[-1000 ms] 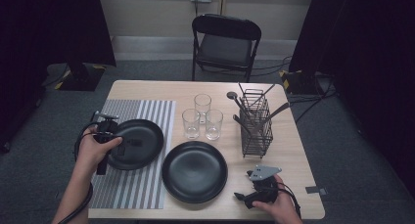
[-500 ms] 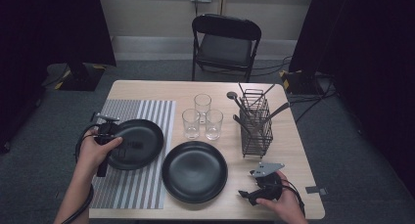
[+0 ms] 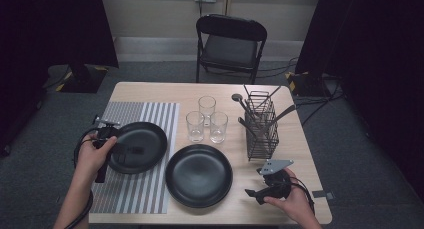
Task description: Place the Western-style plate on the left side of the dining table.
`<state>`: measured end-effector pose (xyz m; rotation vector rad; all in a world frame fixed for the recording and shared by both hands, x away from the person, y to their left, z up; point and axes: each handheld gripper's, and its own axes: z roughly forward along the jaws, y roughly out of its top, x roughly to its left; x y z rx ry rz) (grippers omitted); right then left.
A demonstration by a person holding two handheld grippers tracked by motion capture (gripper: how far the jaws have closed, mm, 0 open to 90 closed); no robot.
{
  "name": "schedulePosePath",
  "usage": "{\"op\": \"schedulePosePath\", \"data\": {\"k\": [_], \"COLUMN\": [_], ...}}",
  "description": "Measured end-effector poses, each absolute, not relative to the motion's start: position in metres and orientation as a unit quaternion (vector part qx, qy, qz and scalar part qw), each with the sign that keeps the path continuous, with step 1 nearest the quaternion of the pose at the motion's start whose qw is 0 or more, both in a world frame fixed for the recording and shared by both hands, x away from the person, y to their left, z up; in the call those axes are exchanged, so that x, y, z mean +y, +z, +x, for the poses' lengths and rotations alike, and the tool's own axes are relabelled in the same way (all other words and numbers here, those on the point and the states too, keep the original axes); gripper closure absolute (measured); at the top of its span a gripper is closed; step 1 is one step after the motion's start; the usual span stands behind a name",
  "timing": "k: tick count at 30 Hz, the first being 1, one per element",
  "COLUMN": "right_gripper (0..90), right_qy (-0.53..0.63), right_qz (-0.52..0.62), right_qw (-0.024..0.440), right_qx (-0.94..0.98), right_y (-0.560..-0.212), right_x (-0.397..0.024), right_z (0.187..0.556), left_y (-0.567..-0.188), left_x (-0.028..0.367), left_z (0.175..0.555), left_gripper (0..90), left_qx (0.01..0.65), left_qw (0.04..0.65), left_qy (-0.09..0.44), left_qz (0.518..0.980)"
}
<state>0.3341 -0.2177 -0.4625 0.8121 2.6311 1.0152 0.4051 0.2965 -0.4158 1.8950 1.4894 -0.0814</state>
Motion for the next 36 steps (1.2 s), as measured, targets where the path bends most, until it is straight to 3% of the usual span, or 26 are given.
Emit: {"op": "schedulePosePath", "data": {"k": [36], "right_gripper": [17.4], "right_qy": [0.353], "right_qz": [0.252], "right_qw": [0.089], "right_qx": [0.896], "right_y": [-0.413], "right_x": [-0.217], "right_z": [0.353], "left_y": [-0.412], "left_x": [0.295], "left_z": [0.398], "left_gripper": [22.7], "left_qx": [0.554], "left_qw": [0.364], "left_qy": [-0.04], "left_qz": [0.747]}}
